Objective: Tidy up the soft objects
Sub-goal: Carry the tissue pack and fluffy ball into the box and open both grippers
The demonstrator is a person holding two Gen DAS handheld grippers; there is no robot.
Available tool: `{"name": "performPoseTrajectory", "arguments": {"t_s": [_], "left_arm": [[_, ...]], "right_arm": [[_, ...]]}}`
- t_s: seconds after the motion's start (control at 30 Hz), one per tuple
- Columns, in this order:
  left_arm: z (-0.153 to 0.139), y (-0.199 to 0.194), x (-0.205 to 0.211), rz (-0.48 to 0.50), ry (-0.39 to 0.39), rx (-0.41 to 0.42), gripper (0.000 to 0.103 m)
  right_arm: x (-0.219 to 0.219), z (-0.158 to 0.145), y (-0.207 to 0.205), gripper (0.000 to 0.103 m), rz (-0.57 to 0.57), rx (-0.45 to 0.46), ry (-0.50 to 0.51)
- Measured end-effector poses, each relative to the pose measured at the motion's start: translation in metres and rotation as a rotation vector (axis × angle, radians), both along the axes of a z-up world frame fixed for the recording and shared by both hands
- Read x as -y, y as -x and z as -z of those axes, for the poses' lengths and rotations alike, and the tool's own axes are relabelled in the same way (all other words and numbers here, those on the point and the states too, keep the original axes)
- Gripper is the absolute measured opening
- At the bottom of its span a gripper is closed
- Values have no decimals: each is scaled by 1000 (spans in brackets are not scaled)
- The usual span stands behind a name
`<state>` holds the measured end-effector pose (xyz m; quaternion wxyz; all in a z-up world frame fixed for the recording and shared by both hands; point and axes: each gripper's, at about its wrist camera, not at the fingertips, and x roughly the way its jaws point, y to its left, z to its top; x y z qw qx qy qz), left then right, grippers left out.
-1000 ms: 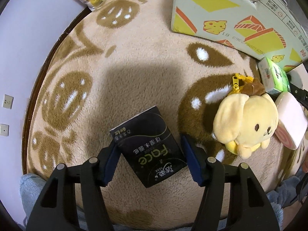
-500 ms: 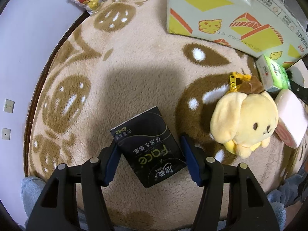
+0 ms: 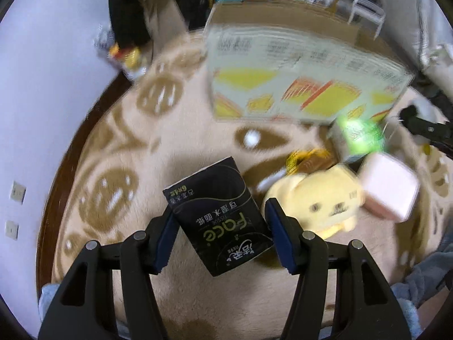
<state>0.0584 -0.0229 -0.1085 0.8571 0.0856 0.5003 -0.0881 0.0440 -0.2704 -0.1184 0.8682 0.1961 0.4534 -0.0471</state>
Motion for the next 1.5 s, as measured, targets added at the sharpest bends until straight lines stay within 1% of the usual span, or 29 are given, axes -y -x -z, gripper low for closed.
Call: {"name": "performPoseTrajectory", "arguments": {"t_s": [0.13,0.23,0.3,0.4,0.5,0.57,0.77,0.93,1.0,1.13,1.3,1.37,1.5], "left_arm": [[-37,16,10,74,26,151,59],[-59,18,13,116,20,240,59],[-71,15,16,129,28,278,60],[-86,12,16,134,61,314,60],[-103,5,19,147,73,348,60],[-109,-1,21,160,73,365,60],[-135,-21,22,182,88,430,60],[-147,-42,25,181,143,448,60],[-150,-47,26,181,158,457,60],[-149,-58,34,200,139,447,60],[-140,-67,41,236,109,477,60],[-134,-73,41,228,118,462,60],[-118,-86,40,210,153,404,60]], "right_arm": [[0,-27,5,33,-8,75,-10],[-5,-52,11,33,-22,141,-3],[-7,-64,14,33,-22,177,-4],[-13,-85,17,33,-37,230,10],[-20,-102,16,33,-59,271,19],[-25,-112,14,33,-80,290,15],[-36,-128,3,33,-113,343,27],[-41,-138,-9,33,-139,363,80],[-38,-140,-14,34,-146,371,86],[-34,-138,-23,34,-152,378,103],[-31,-126,-31,34,-154,389,114],[-32,-121,-35,34,-159,386,133],[-34,-110,-39,34,-150,389,149]]}}
